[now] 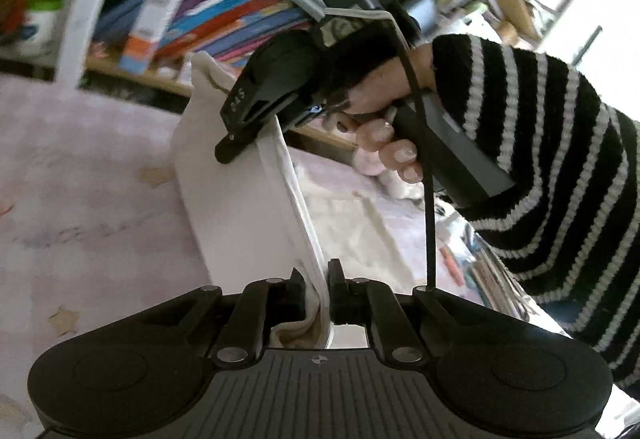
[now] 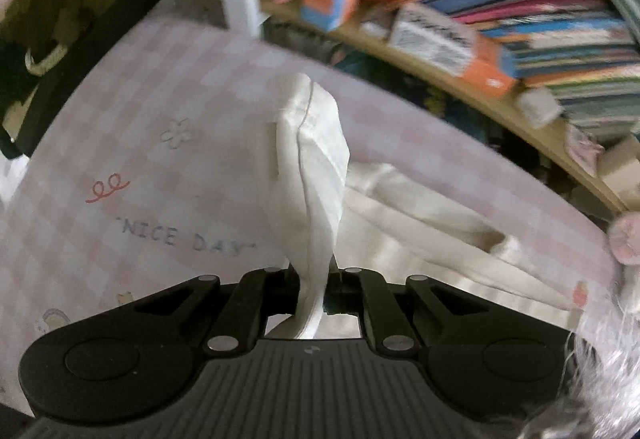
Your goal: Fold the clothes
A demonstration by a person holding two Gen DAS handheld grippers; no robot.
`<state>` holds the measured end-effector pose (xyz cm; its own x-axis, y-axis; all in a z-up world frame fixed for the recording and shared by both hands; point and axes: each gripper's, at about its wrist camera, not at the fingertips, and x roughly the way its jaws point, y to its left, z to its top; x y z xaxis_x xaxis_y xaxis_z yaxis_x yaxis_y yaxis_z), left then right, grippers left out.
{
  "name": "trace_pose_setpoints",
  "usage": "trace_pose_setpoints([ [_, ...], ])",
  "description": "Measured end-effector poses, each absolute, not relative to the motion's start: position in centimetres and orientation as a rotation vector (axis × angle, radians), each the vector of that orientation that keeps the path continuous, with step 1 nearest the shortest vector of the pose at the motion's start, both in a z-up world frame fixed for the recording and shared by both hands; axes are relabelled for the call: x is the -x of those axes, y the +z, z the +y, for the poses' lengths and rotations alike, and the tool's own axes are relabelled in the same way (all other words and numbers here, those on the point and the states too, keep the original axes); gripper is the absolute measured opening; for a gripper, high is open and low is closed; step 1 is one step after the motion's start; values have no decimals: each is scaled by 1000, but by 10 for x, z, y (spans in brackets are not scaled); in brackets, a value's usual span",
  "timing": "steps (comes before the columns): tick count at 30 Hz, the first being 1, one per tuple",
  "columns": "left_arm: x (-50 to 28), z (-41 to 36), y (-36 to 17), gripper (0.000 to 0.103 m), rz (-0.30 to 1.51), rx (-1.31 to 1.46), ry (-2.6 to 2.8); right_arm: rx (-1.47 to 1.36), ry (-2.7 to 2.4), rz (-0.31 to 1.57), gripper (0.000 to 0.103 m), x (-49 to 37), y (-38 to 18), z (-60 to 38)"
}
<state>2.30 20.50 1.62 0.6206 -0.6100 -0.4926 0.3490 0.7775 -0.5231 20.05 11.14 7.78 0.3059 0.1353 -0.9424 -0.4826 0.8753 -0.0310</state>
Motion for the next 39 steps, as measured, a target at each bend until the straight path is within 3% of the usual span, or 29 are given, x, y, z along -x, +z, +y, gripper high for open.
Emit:
trace_pose_setpoints([
  [12, -25, 82, 14, 9, 736, 275, -517, 184, 538, 1062, 7, -205, 92, -38],
  [21, -36, 7, 2, 9, 788, 192, -420, 91, 659, 1009, 7, -221, 72, -120],
  [39, -48, -71, -12, 9, 885, 39, -393, -169, 624, 1088, 8, -227, 16, -209],
])
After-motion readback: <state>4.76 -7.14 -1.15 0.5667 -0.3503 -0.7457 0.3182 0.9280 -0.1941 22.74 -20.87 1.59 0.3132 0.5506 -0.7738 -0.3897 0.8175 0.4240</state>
